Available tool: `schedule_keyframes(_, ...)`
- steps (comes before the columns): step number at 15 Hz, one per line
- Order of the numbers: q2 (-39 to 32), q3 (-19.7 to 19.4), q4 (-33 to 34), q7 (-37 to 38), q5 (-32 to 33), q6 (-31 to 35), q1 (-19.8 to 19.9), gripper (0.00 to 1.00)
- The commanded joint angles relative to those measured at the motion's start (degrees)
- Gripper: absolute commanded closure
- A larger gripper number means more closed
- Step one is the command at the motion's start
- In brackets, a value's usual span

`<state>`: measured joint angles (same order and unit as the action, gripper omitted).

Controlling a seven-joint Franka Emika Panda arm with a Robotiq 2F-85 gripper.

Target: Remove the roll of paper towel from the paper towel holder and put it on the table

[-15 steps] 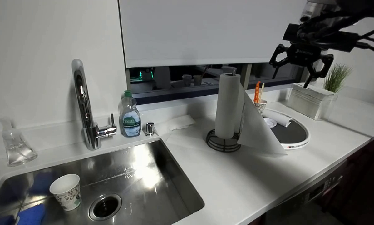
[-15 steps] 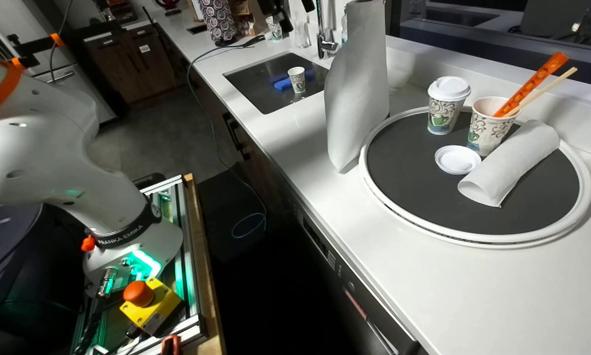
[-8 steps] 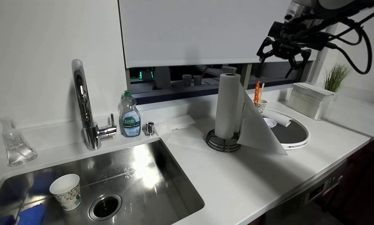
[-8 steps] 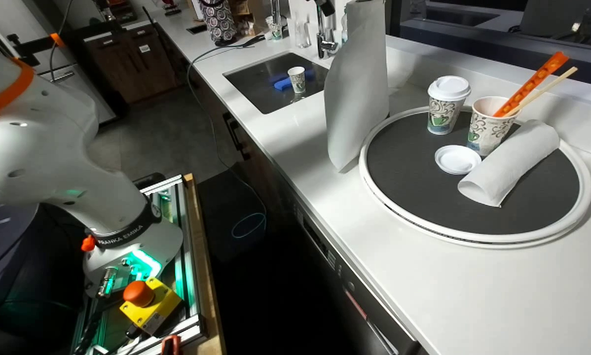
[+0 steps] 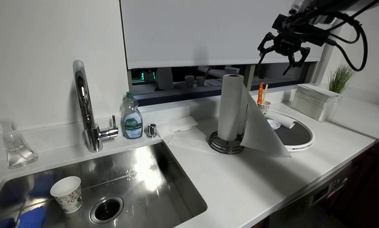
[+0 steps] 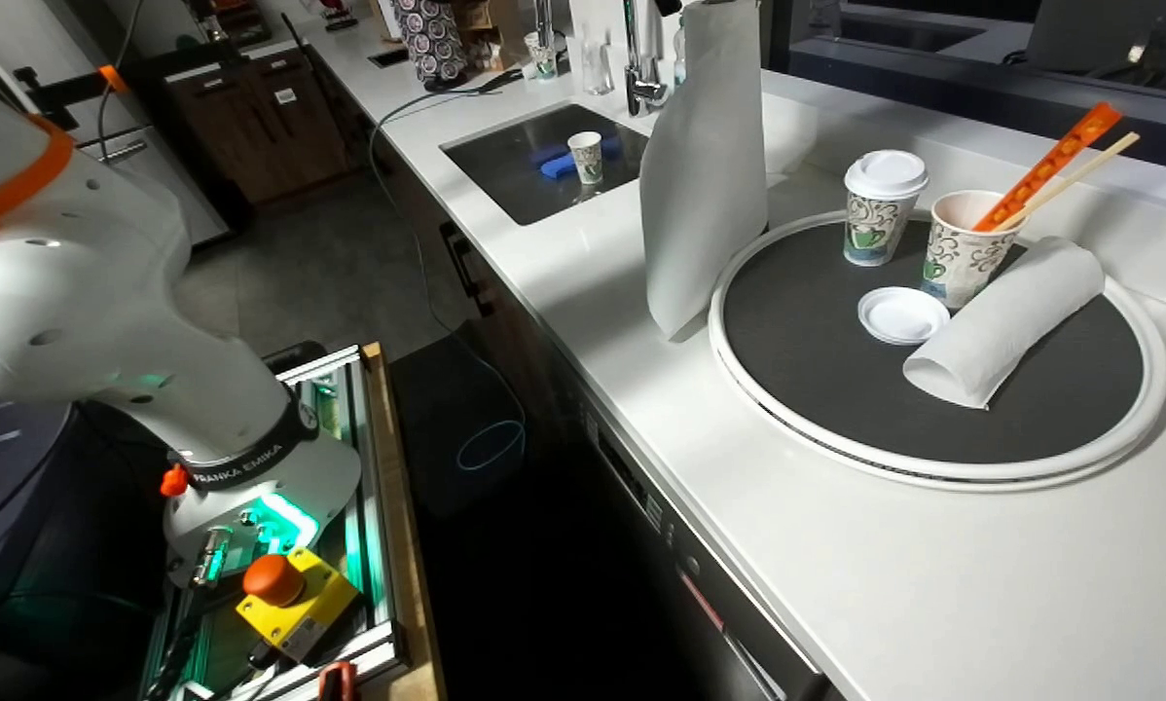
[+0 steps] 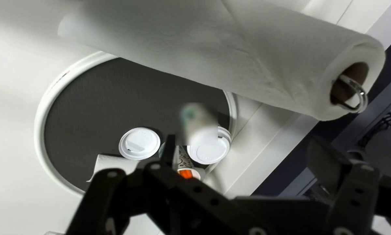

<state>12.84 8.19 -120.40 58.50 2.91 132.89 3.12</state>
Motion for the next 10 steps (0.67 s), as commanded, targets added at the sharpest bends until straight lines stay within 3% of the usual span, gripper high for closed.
schedule_keyframes(1, -1.08, -4.39, -1.0, -11.75, -9.38, 2.93, -2.62, 0.0)
schedule_keyframes(7, -3.01, -8.6, 0.45, -37.27, -27.77, 0.76, -4.62, 0.0)
schedule_keyframes(10, -4.13, -8.69, 0.89, -39.63, -28.5, -2.63, -3.82, 0.0)
